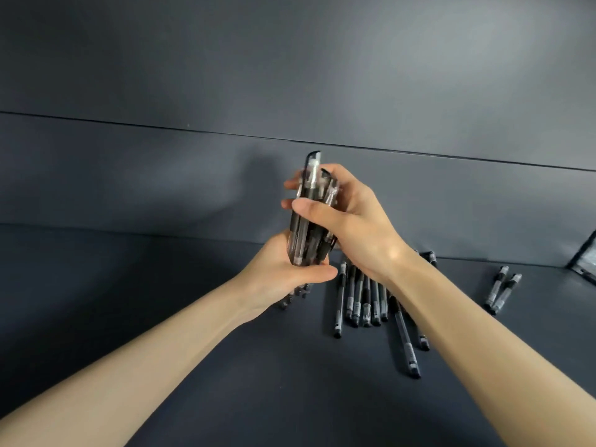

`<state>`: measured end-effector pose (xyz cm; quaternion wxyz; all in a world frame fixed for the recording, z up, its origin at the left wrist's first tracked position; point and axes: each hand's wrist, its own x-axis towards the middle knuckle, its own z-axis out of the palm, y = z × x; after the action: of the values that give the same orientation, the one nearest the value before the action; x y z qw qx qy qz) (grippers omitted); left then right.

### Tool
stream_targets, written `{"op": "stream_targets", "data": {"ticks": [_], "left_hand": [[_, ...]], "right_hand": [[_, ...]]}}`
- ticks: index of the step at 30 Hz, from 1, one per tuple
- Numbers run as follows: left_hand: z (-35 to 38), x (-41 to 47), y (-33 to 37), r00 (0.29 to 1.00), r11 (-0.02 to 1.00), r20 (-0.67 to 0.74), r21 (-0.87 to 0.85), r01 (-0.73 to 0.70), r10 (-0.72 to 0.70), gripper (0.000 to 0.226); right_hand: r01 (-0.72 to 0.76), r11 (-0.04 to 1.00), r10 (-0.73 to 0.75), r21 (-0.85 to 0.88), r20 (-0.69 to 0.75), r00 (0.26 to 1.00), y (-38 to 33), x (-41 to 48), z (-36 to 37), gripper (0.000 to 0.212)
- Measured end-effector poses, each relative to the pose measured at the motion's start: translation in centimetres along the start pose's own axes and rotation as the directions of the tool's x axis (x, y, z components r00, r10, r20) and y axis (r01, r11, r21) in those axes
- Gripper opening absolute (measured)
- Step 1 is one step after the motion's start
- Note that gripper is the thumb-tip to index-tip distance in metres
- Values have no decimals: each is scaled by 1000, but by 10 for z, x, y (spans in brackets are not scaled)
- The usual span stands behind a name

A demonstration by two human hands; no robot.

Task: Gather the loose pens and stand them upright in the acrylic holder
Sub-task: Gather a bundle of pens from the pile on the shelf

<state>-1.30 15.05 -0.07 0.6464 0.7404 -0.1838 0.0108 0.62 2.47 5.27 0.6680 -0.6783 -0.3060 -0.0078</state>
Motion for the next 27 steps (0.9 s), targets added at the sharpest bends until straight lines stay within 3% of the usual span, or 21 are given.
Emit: {"op": "stream_targets", "data": {"ticks": [6, 8, 12, 14, 20, 24, 27], "left_hand": [[1, 0, -9, 998, 999, -37, -23, 40, -40, 17], [0, 0, -12, 997, 998, -40, 1, 62, -62, 17], [1, 2, -17, 997, 995, -12, 65, 77, -76, 14], [3, 3, -18, 998, 995, -9, 71, 68, -68, 12], [11, -5, -1, 998, 992, 54, 126, 16, -22, 19], [23, -14, 20, 973, 999, 226, 34, 36, -43, 19], [39, -21, 35, 932, 995, 358, -53, 87, -62, 25]], "right_hand": [[90, 989, -83, -118, 65, 994, 4, 2, 4, 67], [103, 981, -94, -166, 59, 994, 9, 0, 2, 63], [58, 967, -56, -248, 13, 998, 11, -1, 0, 20], [28, 972, -36, -234, -30, 999, 13, -1, -1, 10], [59, 995, -68, -79, -118, 991, 6, -8, -8, 31], [46, 998, -53, -39, -204, 977, -12, -25, -20, 8], [-46, 988, 4, -148, -278, 961, -20, -42, -38, 32]]}}
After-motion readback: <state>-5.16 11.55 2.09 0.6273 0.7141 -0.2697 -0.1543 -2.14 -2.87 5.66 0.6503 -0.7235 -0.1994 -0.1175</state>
